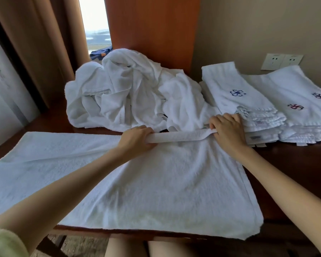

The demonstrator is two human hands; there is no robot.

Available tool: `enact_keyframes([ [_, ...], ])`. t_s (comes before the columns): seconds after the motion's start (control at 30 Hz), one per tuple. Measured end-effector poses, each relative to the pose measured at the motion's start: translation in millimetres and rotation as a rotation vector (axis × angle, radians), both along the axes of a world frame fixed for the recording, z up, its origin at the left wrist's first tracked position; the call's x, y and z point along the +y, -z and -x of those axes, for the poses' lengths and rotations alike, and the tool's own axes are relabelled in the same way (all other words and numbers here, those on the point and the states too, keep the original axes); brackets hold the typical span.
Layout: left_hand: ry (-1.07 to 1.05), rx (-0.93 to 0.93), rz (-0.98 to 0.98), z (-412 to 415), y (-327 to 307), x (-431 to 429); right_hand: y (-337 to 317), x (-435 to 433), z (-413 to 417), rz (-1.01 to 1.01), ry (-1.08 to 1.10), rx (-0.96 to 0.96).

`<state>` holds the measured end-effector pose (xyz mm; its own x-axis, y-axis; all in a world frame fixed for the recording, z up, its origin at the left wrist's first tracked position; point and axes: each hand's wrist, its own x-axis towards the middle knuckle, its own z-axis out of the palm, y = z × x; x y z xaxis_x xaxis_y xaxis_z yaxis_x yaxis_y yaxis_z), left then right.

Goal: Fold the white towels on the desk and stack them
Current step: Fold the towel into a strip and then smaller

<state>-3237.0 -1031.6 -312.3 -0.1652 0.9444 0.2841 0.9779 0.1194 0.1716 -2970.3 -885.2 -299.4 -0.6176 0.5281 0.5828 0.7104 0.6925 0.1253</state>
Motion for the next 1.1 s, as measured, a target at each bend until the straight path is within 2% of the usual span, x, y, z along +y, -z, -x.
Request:
enact_keyframes([
  [0.1, 0.007, -0.006, -0.017, -2.8, -8.4, 13.8, -13.7, 7.6, 1.4, 0.042, 0.025, -0.025],
  [0.2, 0.092, 0.008, -0.094, -6.5, -14.2, 4.7, -14.1, -1.7, -11.3, 0.044, -0.064, -0.031],
  [0.37, 0.342, 0.061, -0.139, -15.0, -20.4, -43.4, -2.6, -44.8, -53.0, -0.169, -0.209, 0.105],
  [0.47, 0.405, 0.071, -0.15, -21.5, -15.3, -74.0, 14.1, -76.5, -81.1, -0.225, -0.25, 0.123],
  [0.57, 0.385, 0.079, -0.095, -30.5, 3.4, -94.1, 34.2, -93.7, -106.5, -0.04, -0.204, 0.049],
  [0.7, 0.304, 0.048, -0.014, -45.4, 13.4, -88.2, 39.5, -96.3, -120.4, 0.321, -0.169, 0.107],
  [0.77, 0.278, 0.075, -0.007, -58.7, 14.5, -77.2, 40.1, -96.0, -119.9, 0.434, -0.181, 0.104],
  [0.87, 0.286, 0.026, -0.02, -83.6, 18.9, -66.2, 38.8, -99.7, -119.2, 0.436, -0.185, 0.171],
  [0.97, 0.32, -0.022, -0.24, -94.3, 17.3, -68.7, 36.9, -108.0, -122.6, 0.245, -0.217, 0.305],
  [1.03, 0.359, -0.012, -0.338, -94.2, 15.0, -73.5, 38.3, -112.2, -124.2, 0.167, -0.256, 0.259],
  [1.1, 0.423, -0.004, -0.33, -95.0, 14.3, -77.3, 39.6, -112.0, -124.4, 0.224, -0.266, 0.196],
])
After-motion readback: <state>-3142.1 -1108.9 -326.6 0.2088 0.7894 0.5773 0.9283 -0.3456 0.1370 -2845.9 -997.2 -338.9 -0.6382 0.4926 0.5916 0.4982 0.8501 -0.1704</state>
